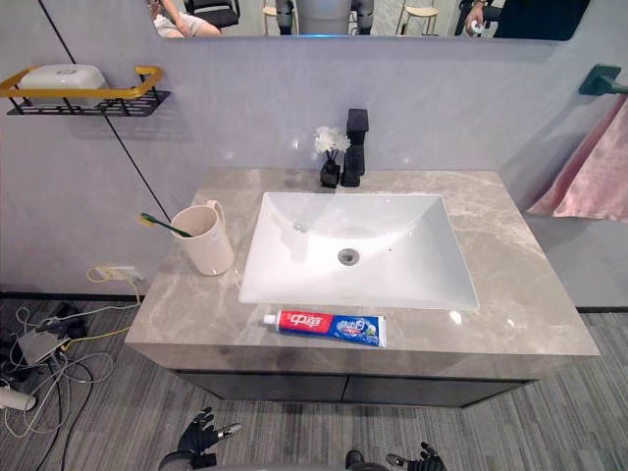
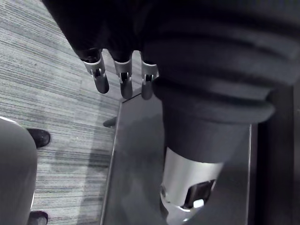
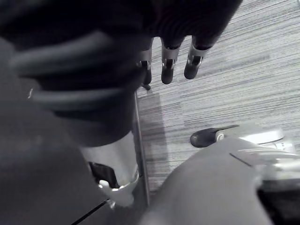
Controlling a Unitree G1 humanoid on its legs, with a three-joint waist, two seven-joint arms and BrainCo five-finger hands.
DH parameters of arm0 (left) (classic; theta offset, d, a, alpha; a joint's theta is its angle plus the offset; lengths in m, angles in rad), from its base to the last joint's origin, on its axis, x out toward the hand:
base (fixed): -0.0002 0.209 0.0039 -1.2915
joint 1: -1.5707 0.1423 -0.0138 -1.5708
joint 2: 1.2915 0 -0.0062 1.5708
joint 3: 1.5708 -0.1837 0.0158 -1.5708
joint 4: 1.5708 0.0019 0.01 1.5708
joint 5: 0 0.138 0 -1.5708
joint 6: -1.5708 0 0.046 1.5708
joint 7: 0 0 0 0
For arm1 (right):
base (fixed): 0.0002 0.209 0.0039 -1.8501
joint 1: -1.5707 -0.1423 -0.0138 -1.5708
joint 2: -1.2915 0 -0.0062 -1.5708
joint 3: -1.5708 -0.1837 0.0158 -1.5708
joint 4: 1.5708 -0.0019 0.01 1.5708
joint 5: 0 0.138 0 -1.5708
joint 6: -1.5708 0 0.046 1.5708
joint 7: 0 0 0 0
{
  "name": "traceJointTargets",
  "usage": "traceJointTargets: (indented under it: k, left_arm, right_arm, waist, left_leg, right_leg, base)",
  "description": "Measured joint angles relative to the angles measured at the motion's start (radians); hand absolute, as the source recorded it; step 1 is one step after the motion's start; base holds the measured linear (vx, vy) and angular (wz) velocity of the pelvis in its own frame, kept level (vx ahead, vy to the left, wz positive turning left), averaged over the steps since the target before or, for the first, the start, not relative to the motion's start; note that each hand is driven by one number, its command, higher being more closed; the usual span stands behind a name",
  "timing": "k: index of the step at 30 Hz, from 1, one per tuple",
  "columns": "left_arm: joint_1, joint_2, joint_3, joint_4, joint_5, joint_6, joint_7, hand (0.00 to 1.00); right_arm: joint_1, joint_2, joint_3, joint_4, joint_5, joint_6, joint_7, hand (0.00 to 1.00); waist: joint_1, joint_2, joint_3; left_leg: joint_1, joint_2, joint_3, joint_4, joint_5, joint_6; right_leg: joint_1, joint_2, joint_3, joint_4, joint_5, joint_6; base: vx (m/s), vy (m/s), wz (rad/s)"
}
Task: Organize washtable
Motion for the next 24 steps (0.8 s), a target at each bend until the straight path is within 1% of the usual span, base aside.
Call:
traceJointTargets:
  k: [1,3,4,5,8,10,12,13,14,15,16,17,18,19,20,21,22,24]
  left_arm:
    - [0.004,0.009,0.024,0.0,-0.001,0.001,0.002,0.0]
    - [0.005,0.025,0.052,-0.002,-0.003,0.001,0.005,0.0]
    - [0.008,0.054,0.094,-0.016,-0.01,0.003,0.011,0.0]
    - [0.008,0.07,0.111,-0.025,-0.013,0.005,0.016,0.0]
    - [0.003,0.134,0.191,-0.126,-0.039,0.006,0.026,0.0]
    - [0.004,0.163,0.237,-0.219,-0.043,0.005,0.043,0.0]
    - [0.014,0.191,0.274,-0.362,-0.059,-0.002,0.066,0.0]
    - [0.02,0.194,0.279,-0.406,-0.06,-0.003,0.069,0.0]
    - [0.033,0.196,0.28,-0.511,-0.06,-0.005,0.084,0.0]
    - [0.047,0.195,0.281,-0.617,-0.06,-0.005,0.087,0.0]
    - [0.05,0.195,0.281,-0.667,-0.06,-0.005,0.088,0.0]
    - [0.048,0.192,0.281,-0.766,-0.059,-0.007,0.105,0.0]
    - [0.048,0.191,0.281,-0.857,-0.058,-0.009,0.116,0.0]
    - [0.048,0.191,0.28,-0.902,-0.057,-0.01,0.126,0.0]
    - [0.048,0.188,0.279,-0.989,-0.047,-0.019,0.144,0.0]
    - [0.046,0.18,0.27,-1.091,-0.03,-0.029,0.163,0.0]
    - [0.045,0.178,0.26,-1.14,-0.022,-0.035,0.171,0.0]
    - [0.043,0.179,0.19,-1.319,0.027,-0.062,0.194,0.0]
  right_arm:
    - [0.0,-0.002,-0.026,0.0,0.0,0.0,-0.011,0.0]
    - [-0.003,-0.003,-0.038,-0.001,0.0,-0.001,-0.012,0.0]
    - [-0.006,-0.005,-0.042,-0.001,0.0,-0.001,-0.012,0.0]
    - [-0.007,-0.006,-0.044,-0.002,0.0,-0.002,-0.012,0.0]
    - [-0.007,-0.021,-0.044,-0.006,-0.001,-0.005,-0.012,0.0]
    - [-0.006,-0.027,-0.044,-0.029,-0.003,-0.006,-0.012,0.0]
    - [-0.006,-0.027,-0.042,-0.052,-0.003,-0.008,-0.012,0.0]
    - [-0.005,-0.026,-0.04,-0.056,-0.004,-0.008,-0.012,0.0]
    - [0.003,-0.023,-0.038,-0.074,-0.005,-0.008,-0.012,0.0]
    - [0.004,-0.022,-0.034,-0.082,-0.005,-0.008,-0.012,0.0]
    - [0.005,-0.022,-0.033,-0.085,-0.005,-0.008,-0.012,0.0]
    - [0.01,-0.021,-0.032,-0.088,-0.005,-0.008,-0.012,0.0]
    - [0.016,-0.02,-0.03,-0.093,-0.005,-0.008,-0.012,0.0]
    - [0.018,-0.019,-0.029,-0.097,-0.005,-0.008,-0.012,0.0]
    - [0.025,-0.016,-0.023,-0.11,-0.005,-0.008,-0.012,0.0]
    - [0.024,-0.01,-0.016,-0.111,-0.005,-0.008,-0.011,0.0]
    - [0.024,-0.006,-0.014,-0.111,-0.005,-0.008,-0.01,0.0]
    - [0.025,0.013,-0.014,-0.11,-0.005,-0.008,-0.009,0.0]
  waist:
    - [0.001,0.006,-0.006]
    - [0.001,0.001,-0.008]
    - [0.004,-0.006,-0.007]
    - [0.005,-0.009,-0.007]
    - [0.026,-0.013,-0.008]
    - [0.028,-0.011,-0.007]
    - [0.029,-0.009,-0.007]
    - [0.03,-0.008,-0.007]
    - [0.031,-0.006,-0.008]
    - [0.039,-0.005,-0.009]
    - [0.045,-0.004,-0.009]
    - [0.055,-0.002,-0.011]
    - [0.057,0.001,-0.015]
    - [0.058,0.002,-0.018]
    - [0.058,0.005,-0.024]
    - [0.058,0.005,-0.024]
    - [0.059,0.006,-0.024]
    - [0.062,0.006,-0.025]
  left_leg:
    - [0.0,0.004,-0.011,-0.004,0.003,-0.005]
    - [0.001,0.009,-0.013,-0.006,0.005,-0.007]
    - [0.003,0.014,-0.017,-0.009,0.006,-0.01]
    - [0.004,0.015,-0.018,-0.01,0.006,-0.01]
    - [0.006,0.015,-0.034,-0.01,0.006,-0.011]
    - [0.002,0.008,-0.044,-0.009,0.006,-0.01]
    - [0.001,-0.002,-0.062,-0.009,0.009,-0.006]
    - [0.0,-0.004,-0.066,-0.009,0.01,-0.005]
    - [-0.004,-0.01,-0.07,-0.009,0.012,-0.002]
    - [-0.007,-0.013,-0.072,-0.009,0.013,0.0]
    - [-0.009,-0.015,-0.074,-0.009,0.014,0.001]
    - [-0.011,-0.018,-0.081,-0.009,0.016,0.004]
    - [-0.016,-0.021,-0.093,-0.009,0.017,0.006]
    - [-0.018,-0.021,-0.097,-0.01,0.018,0.007]
    - [-0.024,-0.023,-0.106,-0.008,0.019,0.007]
    - [-0.028,-0.024,-0.116,-0.005,0.019,0.007]
    - [-0.028,-0.025,-0.12,-0.004,0.019,0.006]
    - [-0.031,-0.025,-0.124,0.003,0.021,0.005]
  right_leg:
    - [0.0,0.006,-0.008,0.0,0.002,-0.003]
    - [0.002,0.01,-0.015,0.003,0.003,-0.005]
    - [0.007,0.015,-0.029,0.004,0.003,-0.005]
    - [0.008,0.016,-0.037,0.004,0.003,-0.005]
    - [0.016,0.014,-0.076,0.004,0.003,-0.005]
    - [0.02,0.007,-0.093,0.004,0.003,-0.005]
    - [0.026,-0.003,-0.112,0.003,0.002,-0.003]
    - [0.029,-0.006,-0.12,0.003,0.001,-0.002]
    - [0.031,-0.011,-0.132,0.003,0.0,-0.001]
    - [0.031,-0.014,-0.137,0.003,0.0,-0.001]
    - [0.031,-0.016,-0.14,0.003,0.0,-0.001]
    - [0.032,-0.019,-0.15,0.003,0.0,0.0]
    - [0.033,-0.021,-0.161,0.003,-0.002,0.003]
    - [0.033,-0.022,-0.166,0.003,-0.002,0.003]
    - [0.032,-0.024,-0.175,0.003,-0.003,0.004]
    - [0.033,-0.025,-0.183,0.002,-0.004,0.004]
    - [0.033,-0.025,-0.185,0.002,-0.004,0.003]
    - [0.041,-0.025,-0.192,0.002,-0.004,0.003]
  base:
    - [0.02,-0.049,0.07]
    - [0.03,-0.046,0.09]
    - [0.03,-0.045,0.12]
    - [0.02,-0.047,0.16]
    - [0.0,-0.018,0.13]
    - [-0.02,0.005,0.19]
    - [-0.03,0.018,0.23]
    - [-0.03,0.019,0.29]
    - [-0.03,0.019,0.24]
    - [-0.03,0.019,0.19]
    - [-0.04,0.016,0.13]
    - [-0.04,0.006,0.23]
    - [-0.03,0.003,0.25]
    - [-0.02,-0.001,0.25]
    - [-0.01,-0.001,0.21]
    - [-0.02,-0.004,0.18]
    - [-0.02,-0.007,0.14]
    - [-0.02,-0.007,0.1]
